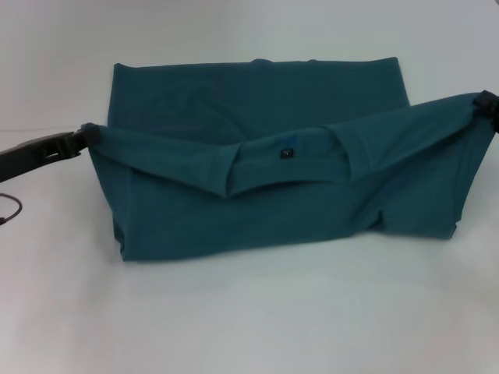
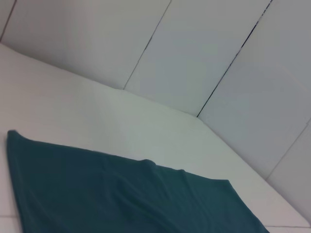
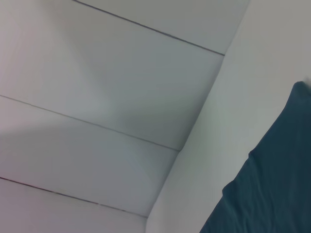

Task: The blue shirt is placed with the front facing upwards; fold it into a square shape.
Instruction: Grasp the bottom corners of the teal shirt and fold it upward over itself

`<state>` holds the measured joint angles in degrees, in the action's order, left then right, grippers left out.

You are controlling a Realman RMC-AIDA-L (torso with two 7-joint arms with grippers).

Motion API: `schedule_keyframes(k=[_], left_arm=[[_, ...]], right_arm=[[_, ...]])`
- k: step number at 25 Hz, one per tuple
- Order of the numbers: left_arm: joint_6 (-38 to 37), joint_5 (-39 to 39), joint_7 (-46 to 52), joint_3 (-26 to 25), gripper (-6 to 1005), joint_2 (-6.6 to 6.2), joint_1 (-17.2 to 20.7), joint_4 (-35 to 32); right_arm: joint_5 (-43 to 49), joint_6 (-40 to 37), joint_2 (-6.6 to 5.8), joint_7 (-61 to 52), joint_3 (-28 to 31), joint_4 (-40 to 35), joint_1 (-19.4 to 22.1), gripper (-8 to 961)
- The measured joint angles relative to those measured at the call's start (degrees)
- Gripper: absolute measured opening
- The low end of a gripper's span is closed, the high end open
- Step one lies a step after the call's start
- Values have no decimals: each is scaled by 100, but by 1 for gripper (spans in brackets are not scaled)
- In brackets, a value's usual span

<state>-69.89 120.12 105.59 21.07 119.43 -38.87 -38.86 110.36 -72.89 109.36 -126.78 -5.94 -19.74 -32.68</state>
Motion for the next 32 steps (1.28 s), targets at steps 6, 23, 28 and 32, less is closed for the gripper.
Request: schedule_keyframes(k=[6, 23, 28, 32], left_arm=[[441, 0, -22, 228, 80, -21, -220, 84], [1790, 3, -342, 677, 102, -78, -746, 541], [1993, 3, -526, 682, 109, -72, -849, 712], [2263, 3, -687, 688, 114, -62, -938, 914]], right_arm=[[-9, 294, 20, 24, -3, -17, -149, 120], [-15, 1142, 35, 208, -62, -4, -564, 129], [-9, 1324, 62, 270, -85, 25, -617, 132], [-9, 1540, 100, 367, -182, 58, -682, 134]])
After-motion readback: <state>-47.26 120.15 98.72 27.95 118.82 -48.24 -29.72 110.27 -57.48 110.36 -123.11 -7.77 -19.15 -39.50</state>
